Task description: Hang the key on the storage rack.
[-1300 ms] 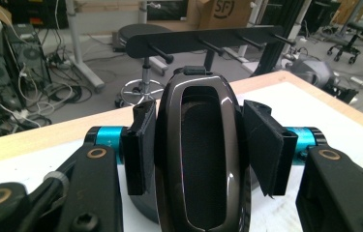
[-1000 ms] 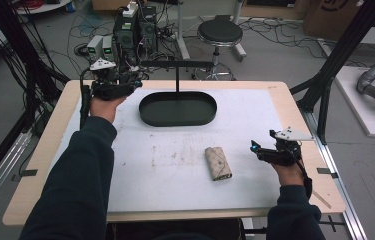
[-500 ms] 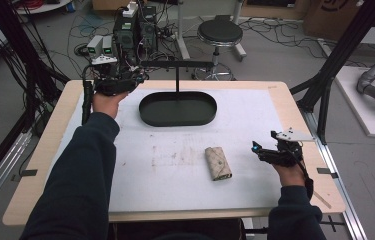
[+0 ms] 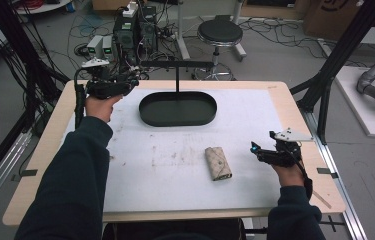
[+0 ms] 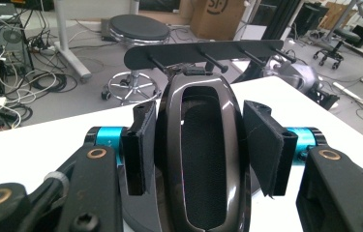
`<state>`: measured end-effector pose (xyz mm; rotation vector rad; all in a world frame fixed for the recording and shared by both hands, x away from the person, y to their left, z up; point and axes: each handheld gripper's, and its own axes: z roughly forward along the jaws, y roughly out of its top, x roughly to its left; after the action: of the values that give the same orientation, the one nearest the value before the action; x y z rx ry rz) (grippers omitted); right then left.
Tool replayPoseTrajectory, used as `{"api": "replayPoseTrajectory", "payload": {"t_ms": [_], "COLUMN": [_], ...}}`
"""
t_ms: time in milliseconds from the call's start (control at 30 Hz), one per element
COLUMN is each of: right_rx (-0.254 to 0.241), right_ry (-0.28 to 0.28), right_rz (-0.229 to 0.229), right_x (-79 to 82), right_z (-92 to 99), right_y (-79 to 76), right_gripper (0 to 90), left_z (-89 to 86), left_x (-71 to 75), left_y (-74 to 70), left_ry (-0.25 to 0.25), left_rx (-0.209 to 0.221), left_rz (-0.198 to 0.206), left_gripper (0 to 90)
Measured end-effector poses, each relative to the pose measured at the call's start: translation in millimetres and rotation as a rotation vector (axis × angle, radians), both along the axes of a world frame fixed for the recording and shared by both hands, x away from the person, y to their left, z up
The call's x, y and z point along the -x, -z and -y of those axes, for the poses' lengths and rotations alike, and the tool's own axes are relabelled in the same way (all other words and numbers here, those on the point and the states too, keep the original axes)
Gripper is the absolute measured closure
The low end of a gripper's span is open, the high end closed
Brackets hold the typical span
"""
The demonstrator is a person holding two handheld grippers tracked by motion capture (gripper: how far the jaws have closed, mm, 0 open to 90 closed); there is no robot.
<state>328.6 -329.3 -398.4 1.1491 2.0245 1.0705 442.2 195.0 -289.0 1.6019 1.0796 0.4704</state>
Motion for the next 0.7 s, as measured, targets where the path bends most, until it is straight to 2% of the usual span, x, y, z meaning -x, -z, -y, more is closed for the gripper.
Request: {"api": "replayPoseTrajectory", "payload": {"t_ms": [300,700], "right_rx": [-0.002,-0.002], "right_ry": [0.000,0.001], "right_rz": [-0.003,-0.005], "right_x": [-0.6,-0.9], "right_z": [0.2,1.2], "right_y": [0.8,1.5], "right_gripper": [20.2,20.2], "left_z": [1.7,4.0], "left_x": [0.7,-21.9], "left_y": [-2.9,-0.9], "left_ry": [0.001,-0.050], "left_rx": [-0.011,-0.014], "left_rz": [-0.003,-0.018], "left_gripper": [48.3,48.4]}}
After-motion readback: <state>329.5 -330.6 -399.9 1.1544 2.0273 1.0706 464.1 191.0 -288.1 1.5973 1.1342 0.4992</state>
